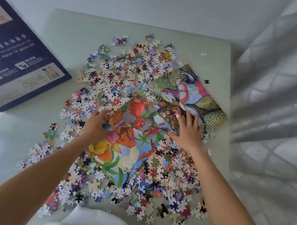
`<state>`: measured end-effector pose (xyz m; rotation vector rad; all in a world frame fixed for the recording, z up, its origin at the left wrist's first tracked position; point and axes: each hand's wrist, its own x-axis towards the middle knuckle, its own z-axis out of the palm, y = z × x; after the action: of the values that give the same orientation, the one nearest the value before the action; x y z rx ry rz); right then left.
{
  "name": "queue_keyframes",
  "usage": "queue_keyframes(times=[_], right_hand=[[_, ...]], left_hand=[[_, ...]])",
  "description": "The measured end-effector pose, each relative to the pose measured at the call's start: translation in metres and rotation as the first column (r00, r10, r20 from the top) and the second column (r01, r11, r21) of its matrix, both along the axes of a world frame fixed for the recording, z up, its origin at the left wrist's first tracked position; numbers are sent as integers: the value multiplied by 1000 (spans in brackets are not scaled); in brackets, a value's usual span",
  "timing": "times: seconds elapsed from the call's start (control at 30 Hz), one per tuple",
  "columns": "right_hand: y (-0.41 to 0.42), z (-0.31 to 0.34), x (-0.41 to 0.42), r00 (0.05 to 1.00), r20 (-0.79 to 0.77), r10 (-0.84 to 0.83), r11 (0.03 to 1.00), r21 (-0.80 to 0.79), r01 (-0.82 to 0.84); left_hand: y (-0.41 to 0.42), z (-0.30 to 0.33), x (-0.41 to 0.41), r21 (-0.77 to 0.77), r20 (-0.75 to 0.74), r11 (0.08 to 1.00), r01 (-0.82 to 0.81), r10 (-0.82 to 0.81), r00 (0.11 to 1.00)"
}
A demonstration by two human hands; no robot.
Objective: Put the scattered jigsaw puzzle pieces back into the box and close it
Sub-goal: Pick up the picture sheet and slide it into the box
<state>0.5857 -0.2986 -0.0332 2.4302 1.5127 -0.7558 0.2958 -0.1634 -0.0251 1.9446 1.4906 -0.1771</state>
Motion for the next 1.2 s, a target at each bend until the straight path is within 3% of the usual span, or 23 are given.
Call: queue_keyframes(times=[0.13,0.27,0.4,0.47,0.57,0.67,0.77,0.9,1.0,1.1,1.2], right_hand=[[-2,-7,0,996,83,-22,966,259,0],[0,17,-20,999,0,-50,888,458,44],[5,38,-71,968,-224,113,944,328,-35],[8,42,-85,959,-243,144,950,304,-66],[24,36,-64,996,-82,41,935,356,-9],[40,25,-33,980,15,-197,965,178,191],[45,15,-33,970,64,-236,971,46,233],[47,9,-47,955,79,-287,949,160,272],[45,12,-55,946,137,-294,898,379,225],[45,18,-56,930,-132,-342,745,565,354],[47,22,-65,810,-420,-409,641,499,583]], left_hand=[[7,6,-11,-11,127,988,-151,151,980],[8,11,-23,-21,201,936,-352,349,915],[5,10,-25,-74,191,913,-402,409,892],[4,11,-24,-90,177,896,-434,443,879],[4,14,-24,-78,184,889,-452,458,869],[6,16,-26,-93,197,862,-499,507,839],[10,16,-25,-104,182,843,-528,538,823],[11,8,-20,-194,231,809,-555,588,776],[9,6,-18,-229,281,804,-549,595,753],[7,10,-16,-254,301,826,-504,563,770],[8,14,-13,-247,307,839,-484,542,782]])
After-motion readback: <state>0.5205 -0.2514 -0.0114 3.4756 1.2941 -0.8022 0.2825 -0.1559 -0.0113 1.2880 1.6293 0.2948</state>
